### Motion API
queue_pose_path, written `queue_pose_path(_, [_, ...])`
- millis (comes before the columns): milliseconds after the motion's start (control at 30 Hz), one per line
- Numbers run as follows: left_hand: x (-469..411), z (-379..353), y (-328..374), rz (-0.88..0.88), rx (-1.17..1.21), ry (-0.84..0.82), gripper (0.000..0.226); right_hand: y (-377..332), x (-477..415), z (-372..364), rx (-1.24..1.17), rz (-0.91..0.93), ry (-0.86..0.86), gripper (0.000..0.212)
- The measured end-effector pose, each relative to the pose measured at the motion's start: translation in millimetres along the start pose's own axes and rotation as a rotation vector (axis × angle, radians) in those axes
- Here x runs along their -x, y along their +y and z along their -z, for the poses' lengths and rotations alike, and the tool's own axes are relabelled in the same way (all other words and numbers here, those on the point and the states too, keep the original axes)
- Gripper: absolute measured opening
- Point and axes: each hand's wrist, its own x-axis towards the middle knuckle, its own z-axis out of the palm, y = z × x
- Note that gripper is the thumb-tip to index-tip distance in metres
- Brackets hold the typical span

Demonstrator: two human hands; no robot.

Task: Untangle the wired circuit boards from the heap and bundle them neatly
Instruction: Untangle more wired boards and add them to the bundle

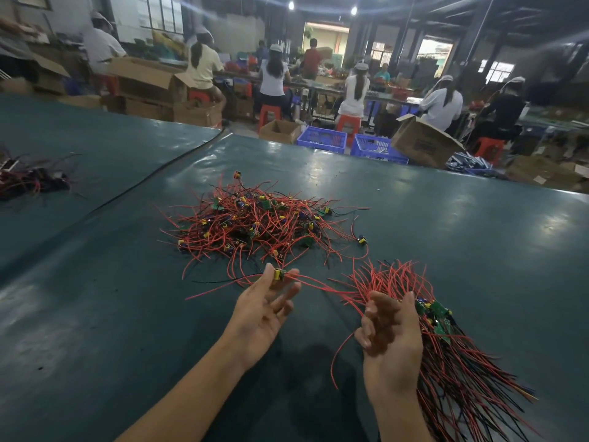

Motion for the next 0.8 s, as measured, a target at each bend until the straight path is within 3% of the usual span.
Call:
queue_pose_path(167, [1.8, 0.3, 2.8, 0.082, -0.015, -0.134, 0.025, 13.4, 0.9, -2.5, 0.169, -0.043, -0.053, 0.047])
queue_pose_path(267, [4.1, -1.6, -1.7, 0.102, -0.268, -0.205, 0.029, 22.3, 3.6, -4.1, 0.349, -0.061, -0.094, 0.047])
queue_pose_path(333, [7.4, -2.2, -5.9, 0.068, -0.500, -0.271, 0.033, 26.0, 6.7, -7.6, 0.438, -0.045, -0.152, 0.040])
queue_pose_path(433, [11.5, -2.7, -12.6, 0.017, -0.651, -0.342, 0.040, 29.0, 7.7, -9.2, 0.498, -0.015, -0.193, 0.026])
queue_pose_path(600, [11.1, -3.7, -16.3, -0.019, -0.757, -0.393, 0.034, 26.8, 4.4, -7.0, 0.570, -0.012, -0.047, 0.034])
queue_pose_path(800, [14.6, -3.4, -12.3, 0.024, -0.798, -0.524, 0.028, 6.6, -12.1, 5.8, 0.296, -0.027, 0.191, 0.027])
